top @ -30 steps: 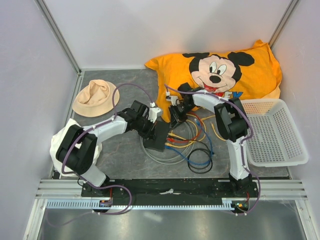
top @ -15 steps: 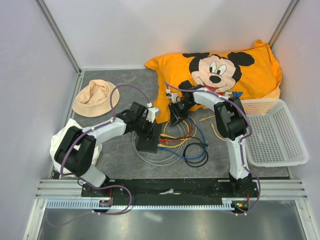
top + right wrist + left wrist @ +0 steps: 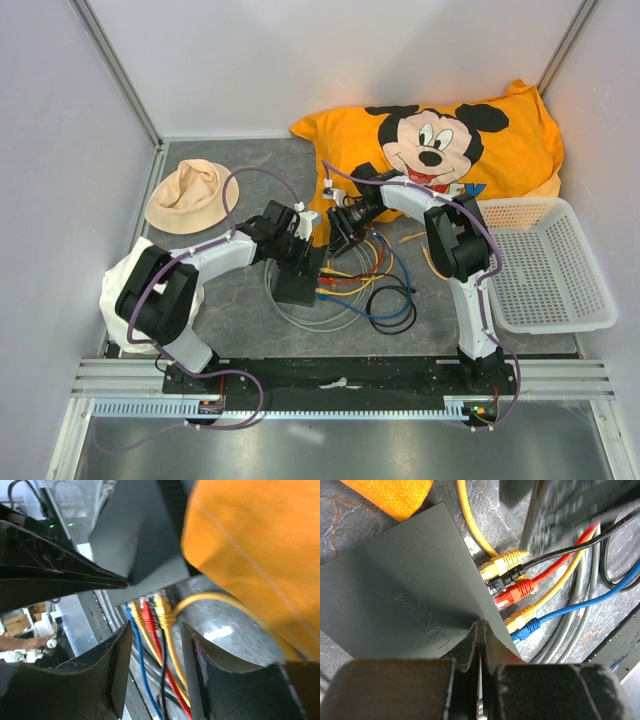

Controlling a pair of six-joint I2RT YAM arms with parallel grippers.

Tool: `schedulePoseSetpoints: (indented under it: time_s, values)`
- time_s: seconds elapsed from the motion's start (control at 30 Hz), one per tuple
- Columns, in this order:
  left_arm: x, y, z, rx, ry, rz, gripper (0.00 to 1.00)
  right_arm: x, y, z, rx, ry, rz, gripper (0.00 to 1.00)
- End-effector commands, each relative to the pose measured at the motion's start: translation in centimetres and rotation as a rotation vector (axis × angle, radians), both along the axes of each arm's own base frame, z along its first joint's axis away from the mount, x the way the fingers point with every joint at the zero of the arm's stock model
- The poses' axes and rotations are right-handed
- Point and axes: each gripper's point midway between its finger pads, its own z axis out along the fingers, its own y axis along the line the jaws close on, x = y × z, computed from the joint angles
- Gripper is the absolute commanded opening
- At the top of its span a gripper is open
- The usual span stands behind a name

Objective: Pull the plug from the switch port

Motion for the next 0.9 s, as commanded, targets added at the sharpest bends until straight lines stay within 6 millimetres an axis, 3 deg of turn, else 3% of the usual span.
schedulePoseSetpoints:
  time_s: [0.0,0.1,0.23,0.37,0.67,0.87]
  values:
    - [-0.4,0.9,-1.7,0.06,0.044,0.028,0.01,-1.2,1.4,0.2,0.054,0.05,0.036,0.52]
    - [-0.2,1.2,-1.3,0.064,0.027,0.042,0.01,-1.1,1.5,-0.2,0.048,0.055,0.037,0.52]
    - [0.1,1.3,1.5,-0.001,-0.019,0.063,0.02,-0.8,1.6,-0.1,0.048,0.044,0.036,0.52]
    - [0.5,2.0,2.6,-0.009,-0.042,0.096,0.01,-1.1,2.2,-0.5,0.053,0.051,0.053,0.52]
    - [0.3,3.3,0.7,0.021,-0.004,0.115,0.02,-1.3,3.3,-0.2,0.072,0.046,0.078,0.51]
    - [0.4,3.4,0.5,0.013,-0.001,0.12,0.02,-1.6,3.5,-1.1,0.064,0.075,0.081,0.52]
